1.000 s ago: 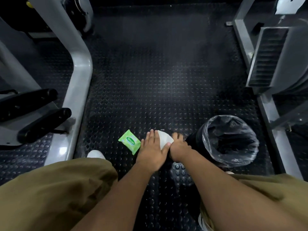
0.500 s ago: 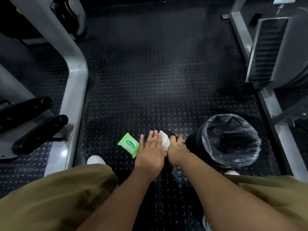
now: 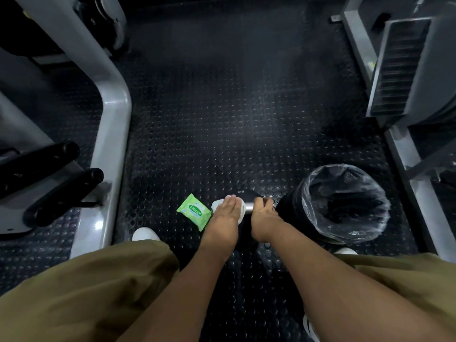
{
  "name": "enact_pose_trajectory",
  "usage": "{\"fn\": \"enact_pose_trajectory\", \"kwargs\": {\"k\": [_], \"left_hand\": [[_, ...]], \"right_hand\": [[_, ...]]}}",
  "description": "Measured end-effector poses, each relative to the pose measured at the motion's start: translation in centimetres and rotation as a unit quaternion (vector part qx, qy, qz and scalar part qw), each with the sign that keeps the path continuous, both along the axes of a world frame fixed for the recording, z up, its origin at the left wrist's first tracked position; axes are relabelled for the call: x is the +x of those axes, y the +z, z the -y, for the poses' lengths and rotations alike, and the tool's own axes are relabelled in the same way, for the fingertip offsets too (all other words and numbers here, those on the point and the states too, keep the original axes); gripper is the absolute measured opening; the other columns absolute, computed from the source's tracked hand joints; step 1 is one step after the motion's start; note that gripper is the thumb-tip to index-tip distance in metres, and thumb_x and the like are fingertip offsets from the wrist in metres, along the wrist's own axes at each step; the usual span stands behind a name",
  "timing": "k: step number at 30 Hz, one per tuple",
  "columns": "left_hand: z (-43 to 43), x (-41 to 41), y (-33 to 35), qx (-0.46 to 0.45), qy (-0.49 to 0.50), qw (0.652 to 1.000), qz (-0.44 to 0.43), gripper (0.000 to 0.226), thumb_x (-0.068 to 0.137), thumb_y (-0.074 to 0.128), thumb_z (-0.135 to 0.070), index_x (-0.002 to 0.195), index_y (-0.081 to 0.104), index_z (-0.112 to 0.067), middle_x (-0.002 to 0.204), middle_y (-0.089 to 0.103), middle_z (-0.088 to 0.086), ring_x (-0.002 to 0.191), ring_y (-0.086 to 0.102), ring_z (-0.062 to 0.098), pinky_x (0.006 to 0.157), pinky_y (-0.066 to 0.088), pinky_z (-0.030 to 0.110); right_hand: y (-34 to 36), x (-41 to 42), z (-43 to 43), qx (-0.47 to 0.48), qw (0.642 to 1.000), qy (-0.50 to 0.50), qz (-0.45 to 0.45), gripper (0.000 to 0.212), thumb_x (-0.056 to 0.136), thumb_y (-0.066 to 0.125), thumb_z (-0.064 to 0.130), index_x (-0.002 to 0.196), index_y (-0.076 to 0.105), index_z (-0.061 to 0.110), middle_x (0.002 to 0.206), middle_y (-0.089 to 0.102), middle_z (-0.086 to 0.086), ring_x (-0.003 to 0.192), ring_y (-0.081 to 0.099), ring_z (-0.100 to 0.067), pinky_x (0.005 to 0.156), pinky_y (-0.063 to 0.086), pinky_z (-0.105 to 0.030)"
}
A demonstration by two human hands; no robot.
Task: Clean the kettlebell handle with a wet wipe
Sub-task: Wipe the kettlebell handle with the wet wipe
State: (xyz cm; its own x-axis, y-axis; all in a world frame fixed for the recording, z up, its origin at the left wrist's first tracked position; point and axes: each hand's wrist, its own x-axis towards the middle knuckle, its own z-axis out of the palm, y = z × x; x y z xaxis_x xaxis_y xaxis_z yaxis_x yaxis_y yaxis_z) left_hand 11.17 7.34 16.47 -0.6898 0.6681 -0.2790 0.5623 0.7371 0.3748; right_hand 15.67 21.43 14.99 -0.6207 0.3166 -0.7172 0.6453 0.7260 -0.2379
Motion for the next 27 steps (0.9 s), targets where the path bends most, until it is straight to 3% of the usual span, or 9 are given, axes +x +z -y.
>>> {"fn": "enact_pose_trajectory", "kwargs": {"k": [3, 6, 8, 12, 16, 19, 22, 27], "left_hand": [[-1.1, -0.1, -0.5, -0.017, -0.070, 0.997, 0.005, 0.071, 0.103, 0.029, 0.005, 0.166, 0.000, -0.010, 0.175, -0.003, 0.007, 0.161, -0.009, 0.018, 0.122, -0.018, 0.025], [-1.3, -0.9, -0.6, -0.038, -0.095, 0.995, 0.003, 0.073, 0.102, 0.030, 0.005, 0.166, -0.001, -0.012, 0.175, -0.004, 0.005, 0.161, -0.007, 0.016, 0.124, -0.014, 0.026], [-0.3, -0.9, -0.8, -0.035, -0.051, 0.998, 0.010, 0.073, 0.103, 0.030, 0.005, 0.166, -0.001, -0.013, 0.175, -0.004, 0.004, 0.161, -0.007, 0.015, 0.126, -0.011, 0.025], [0.8, 0.2, -0.9, -0.001, 0.035, 0.999, 0.004, 0.073, 0.103, 0.031, 0.006, 0.166, 0.001, -0.013, 0.175, -0.005, 0.003, 0.160, -0.011, 0.014, 0.119, -0.019, 0.019], [-1.5, 0.8, -1.3, -0.002, -0.042, 0.999, -0.002, 0.074, 0.102, 0.027, 0.006, 0.165, -0.007, -0.012, 0.173, -0.015, 0.004, 0.151, -0.026, 0.013, 0.122, -0.020, 0.028], [-2.3, 0.5, -1.7, -0.021, -0.076, 0.997, -0.010, 0.070, 0.104, 0.027, 0.002, 0.166, -0.005, -0.012, 0.175, -0.010, 0.005, 0.159, -0.016, 0.016, 0.129, -0.012, 0.034], [-1.1, -0.7, -1.9, -0.022, -0.083, 0.996, -0.003, 0.072, 0.104, 0.029, 0.003, 0.166, -0.002, -0.015, 0.175, -0.008, 0.001, 0.160, -0.010, 0.013, 0.129, -0.009, 0.030], [2.1, -0.1, -1.8, 0.045, 0.027, 0.999, 0.003, 0.064, 0.107, 0.031, 0.004, 0.166, 0.014, -0.014, 0.174, 0.007, 0.002, 0.161, 0.001, 0.013, 0.117, -0.019, 0.010]], "right_hand": [[0.0, -0.1, 0.0, -0.002, 1.000, 0.006, -0.005, 0.085, 0.080, 0.075, 0.009, 0.143, 0.018, 0.017, 0.143, 0.018, -0.016, 0.122, 0.051, -0.037, 0.092, 0.051, -0.038], [-0.2, -0.1, 0.0, 0.002, 1.000, 0.004, -0.008, 0.087, 0.080, 0.075, 0.008, 0.144, 0.017, 0.018, 0.145, 0.017, -0.016, 0.120, 0.052, -0.035, 0.088, 0.048, -0.036], [-0.2, -0.1, 0.1, 0.007, 1.000, -0.001, -0.005, 0.085, 0.079, 0.074, 0.003, 0.141, 0.019, 0.019, 0.145, 0.017, -0.015, 0.117, 0.052, -0.033, 0.084, 0.050, -0.035], [-0.4, 0.0, 0.2, 0.014, 1.000, -0.006, -0.004, 0.084, 0.077, 0.072, -0.001, 0.140, 0.020, 0.019, 0.142, 0.018, -0.014, 0.113, 0.051, -0.029, 0.083, 0.051, -0.034], [-0.7, -0.2, 0.3, 0.000, 1.000, 0.003, -0.009, 0.095, 0.076, 0.076, 0.008, 0.147, 0.014, 0.022, 0.140, 0.017, -0.012, 0.116, 0.049, -0.030, 0.082, 0.049, -0.033], [-0.7, -0.2, 0.3, -0.002, 1.000, 0.007, -0.011, 0.102, 0.075, 0.077, 0.012, 0.151, 0.010, 0.026, 0.145, 0.017, -0.012, 0.117, 0.049, -0.029, 0.081, 0.047, -0.032], [-0.6, 0.1, 0.1, -0.008, 1.000, -0.004, -0.009, 0.091, 0.078, 0.074, 0.005, 0.145, 0.015, 0.022, 0.143, 0.015, -0.014, 0.113, 0.052, -0.030, 0.088, 0.054, -0.037], [-0.4, 0.2, 0.3, 0.008, 1.000, -0.007, -0.015, 0.082, 0.079, 0.070, 0.000, 0.140, 0.018, 0.018, 0.141, 0.016, -0.016, 0.110, 0.052, -0.030, 0.090, 0.056, -0.038]]}}
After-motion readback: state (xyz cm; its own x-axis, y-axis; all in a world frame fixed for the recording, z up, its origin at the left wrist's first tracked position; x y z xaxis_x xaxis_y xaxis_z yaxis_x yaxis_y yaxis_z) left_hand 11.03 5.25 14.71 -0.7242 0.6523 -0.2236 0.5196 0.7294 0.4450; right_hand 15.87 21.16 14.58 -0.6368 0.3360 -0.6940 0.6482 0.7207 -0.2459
